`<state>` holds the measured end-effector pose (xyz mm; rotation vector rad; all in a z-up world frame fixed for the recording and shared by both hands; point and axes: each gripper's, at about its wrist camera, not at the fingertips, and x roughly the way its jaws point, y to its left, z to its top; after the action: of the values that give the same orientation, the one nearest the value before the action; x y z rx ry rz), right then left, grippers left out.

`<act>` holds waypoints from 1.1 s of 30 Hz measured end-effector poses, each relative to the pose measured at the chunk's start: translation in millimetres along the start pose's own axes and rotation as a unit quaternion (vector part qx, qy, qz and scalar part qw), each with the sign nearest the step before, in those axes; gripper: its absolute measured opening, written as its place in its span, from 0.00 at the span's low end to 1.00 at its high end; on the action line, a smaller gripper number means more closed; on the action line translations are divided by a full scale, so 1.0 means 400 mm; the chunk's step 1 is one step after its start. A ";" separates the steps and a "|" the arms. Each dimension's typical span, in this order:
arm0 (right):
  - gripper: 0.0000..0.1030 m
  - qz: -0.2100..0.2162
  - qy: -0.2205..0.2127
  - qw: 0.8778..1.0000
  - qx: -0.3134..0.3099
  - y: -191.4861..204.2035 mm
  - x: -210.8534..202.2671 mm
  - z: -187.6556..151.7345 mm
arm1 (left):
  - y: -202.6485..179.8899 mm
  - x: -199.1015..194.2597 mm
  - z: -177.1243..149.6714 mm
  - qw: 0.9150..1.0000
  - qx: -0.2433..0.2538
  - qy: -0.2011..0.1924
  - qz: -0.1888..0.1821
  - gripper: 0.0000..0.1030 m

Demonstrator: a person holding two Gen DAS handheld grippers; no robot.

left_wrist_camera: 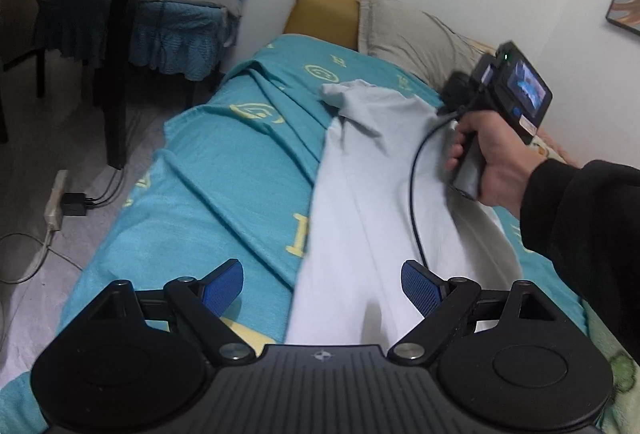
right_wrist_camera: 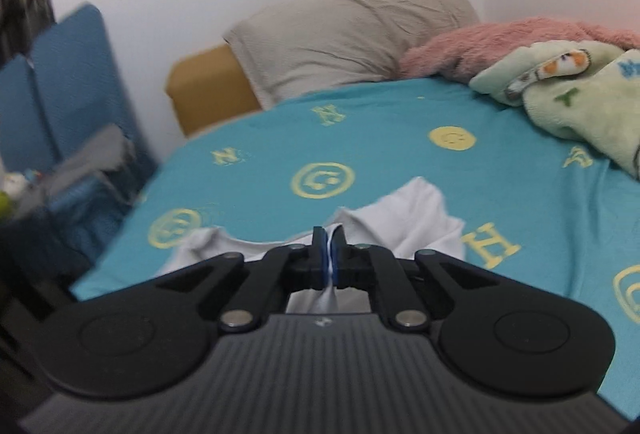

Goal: Fold clothes
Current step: 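Release the hem with the left gripper and move the right gripper to the collar, then close the left gripper on the hem end of the white strip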

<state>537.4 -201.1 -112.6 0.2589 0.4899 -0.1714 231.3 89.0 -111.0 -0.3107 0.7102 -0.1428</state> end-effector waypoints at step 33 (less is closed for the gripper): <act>0.84 0.169 0.057 0.984 -0.019 -0.266 -0.990 -0.164 | -0.104 -0.269 -0.065 0.998 0.053 0.013 -0.032 0.86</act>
<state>140.4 -244.0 1.8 0.3127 0.5534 0.1852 132.4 68.9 -49.3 -0.2298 0.7155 -0.2452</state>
